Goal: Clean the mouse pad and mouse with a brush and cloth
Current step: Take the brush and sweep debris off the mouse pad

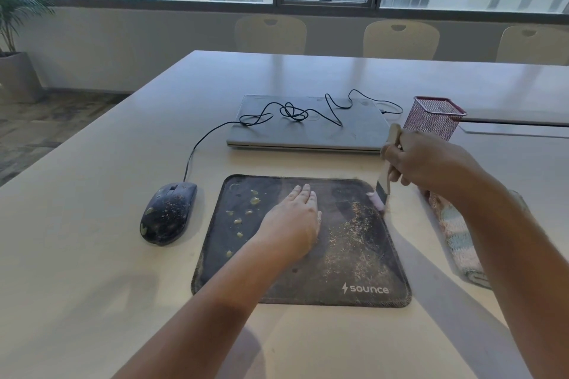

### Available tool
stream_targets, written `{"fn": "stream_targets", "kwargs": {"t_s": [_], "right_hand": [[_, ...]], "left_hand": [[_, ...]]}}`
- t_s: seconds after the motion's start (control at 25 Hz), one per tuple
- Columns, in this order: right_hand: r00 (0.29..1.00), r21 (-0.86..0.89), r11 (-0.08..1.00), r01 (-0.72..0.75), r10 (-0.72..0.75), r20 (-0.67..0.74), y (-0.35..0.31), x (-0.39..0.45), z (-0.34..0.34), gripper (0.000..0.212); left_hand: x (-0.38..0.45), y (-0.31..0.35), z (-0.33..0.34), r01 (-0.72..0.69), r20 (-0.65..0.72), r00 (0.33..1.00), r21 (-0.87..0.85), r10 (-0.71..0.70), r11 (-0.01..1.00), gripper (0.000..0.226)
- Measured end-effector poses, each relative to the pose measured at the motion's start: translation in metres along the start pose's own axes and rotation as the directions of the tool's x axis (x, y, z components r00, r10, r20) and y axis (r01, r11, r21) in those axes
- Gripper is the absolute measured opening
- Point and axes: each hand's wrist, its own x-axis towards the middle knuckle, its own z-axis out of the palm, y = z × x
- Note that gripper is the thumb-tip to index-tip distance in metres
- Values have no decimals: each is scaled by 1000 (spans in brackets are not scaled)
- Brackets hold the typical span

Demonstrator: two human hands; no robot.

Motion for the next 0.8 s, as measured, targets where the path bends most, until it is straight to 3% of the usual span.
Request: {"fn": "stream_targets", "kwargs": {"t_s": [0.2, 0.36, 0.48, 0.64, 0.8], "right_hand": [[993, 102, 992, 69, -59, -98, -2, -4, -4, 28], [998, 58, 996, 64, -65, 8, -3, 0, 2, 31], [997, 74, 994, 76, -77, 12, -1, 1, -1, 32], [973, 194, 954, 229, -225, -40, -4, -1, 3, 20], [950, 358, 897, 259, -304, 75, -8, -1, 11, 15]], "left_hand": [[0, 1, -1, -1, 4, 1000, -5, 1, 1000, 51], [-1, 1, -1, -4, 5, 1000, -3, 4, 1000, 51], [0, 0, -1, -4, 11, 1000, -2, 4, 1000, 51], [1, 0, -1, -4, 21, 1000, 2, 4, 1000, 52], [2, -1, 0, -3, 17, 1000, -13, 3, 1000, 52]]}}
